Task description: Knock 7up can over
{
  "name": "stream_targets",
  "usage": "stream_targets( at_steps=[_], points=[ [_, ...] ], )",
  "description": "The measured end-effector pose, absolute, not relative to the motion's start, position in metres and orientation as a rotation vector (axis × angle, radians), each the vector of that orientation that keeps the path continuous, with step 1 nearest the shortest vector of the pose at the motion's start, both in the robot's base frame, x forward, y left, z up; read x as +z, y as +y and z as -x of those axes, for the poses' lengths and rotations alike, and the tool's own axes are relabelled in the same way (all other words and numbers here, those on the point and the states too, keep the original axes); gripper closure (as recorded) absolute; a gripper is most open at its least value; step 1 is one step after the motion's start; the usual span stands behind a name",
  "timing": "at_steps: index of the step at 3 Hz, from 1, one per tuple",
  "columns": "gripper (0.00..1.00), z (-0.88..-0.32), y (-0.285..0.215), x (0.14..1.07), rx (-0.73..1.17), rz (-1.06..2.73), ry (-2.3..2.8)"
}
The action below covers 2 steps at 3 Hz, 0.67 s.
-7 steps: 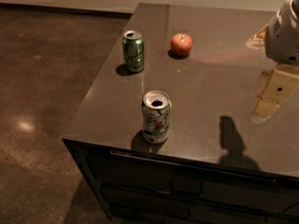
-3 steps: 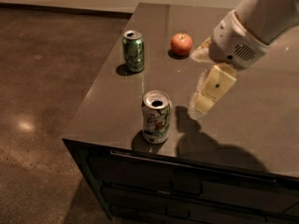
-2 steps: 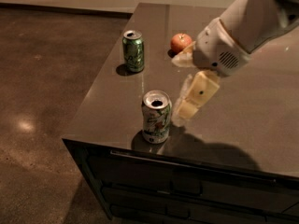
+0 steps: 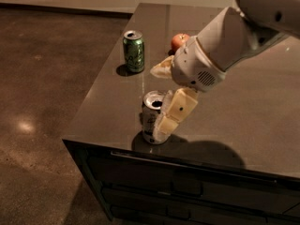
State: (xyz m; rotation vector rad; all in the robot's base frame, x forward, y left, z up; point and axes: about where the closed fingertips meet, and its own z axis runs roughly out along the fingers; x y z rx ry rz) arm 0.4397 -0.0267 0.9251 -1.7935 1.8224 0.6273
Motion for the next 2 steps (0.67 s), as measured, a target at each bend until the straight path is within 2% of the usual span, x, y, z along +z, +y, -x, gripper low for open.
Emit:
stream_targets(
  at_steps=[1,2],
  points=[
    [0.00,-0.4412,-0.0246,0.9179,0.628,1.793,1.810],
    [0.26,-0.4392,-0.0256,0.9096,0.654,1.791,1.809]
  ],
)
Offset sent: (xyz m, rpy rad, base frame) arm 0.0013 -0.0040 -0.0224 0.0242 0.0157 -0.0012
